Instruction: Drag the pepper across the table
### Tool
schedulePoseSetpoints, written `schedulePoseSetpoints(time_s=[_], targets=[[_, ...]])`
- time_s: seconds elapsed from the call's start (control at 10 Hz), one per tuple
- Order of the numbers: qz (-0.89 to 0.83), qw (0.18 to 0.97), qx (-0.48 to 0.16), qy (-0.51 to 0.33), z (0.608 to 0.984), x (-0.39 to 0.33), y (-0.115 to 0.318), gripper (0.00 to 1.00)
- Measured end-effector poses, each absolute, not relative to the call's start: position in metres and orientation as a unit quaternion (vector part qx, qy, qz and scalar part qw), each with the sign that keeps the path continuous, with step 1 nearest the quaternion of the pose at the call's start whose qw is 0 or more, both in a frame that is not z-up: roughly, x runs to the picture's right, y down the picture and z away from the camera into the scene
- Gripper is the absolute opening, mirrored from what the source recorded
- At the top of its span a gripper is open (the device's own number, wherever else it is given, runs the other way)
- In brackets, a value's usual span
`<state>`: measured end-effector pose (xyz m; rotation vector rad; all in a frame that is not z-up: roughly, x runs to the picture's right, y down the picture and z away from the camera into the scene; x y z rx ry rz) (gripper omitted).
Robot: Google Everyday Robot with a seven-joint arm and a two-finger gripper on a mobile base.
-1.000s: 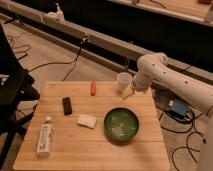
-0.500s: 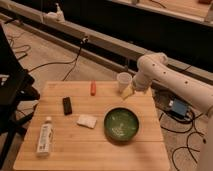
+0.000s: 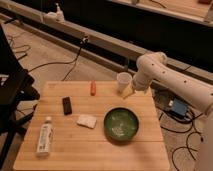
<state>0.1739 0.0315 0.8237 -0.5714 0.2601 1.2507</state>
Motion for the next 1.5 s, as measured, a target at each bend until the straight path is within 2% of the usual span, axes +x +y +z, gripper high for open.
schedulePoseSetpoints(time_s=[0.2,0.4,0.7,1.2,1.5], targets=[[0.57,0.77,-0.263,0.117,0.837,0.138,0.02,0.8],[0.554,0.778,-0.279,0.097,0.846,0.071,0.013,0.8],[0.544,0.774,-0.316,0.065,0.839,-0.009,0.015,0.8],[0.554,0.77,-0.303,0.089,0.845,0.012,0.013,0.8],[0.595,0.734,-0.312,0.103,0.876,-0.002,0.008,0.8]])
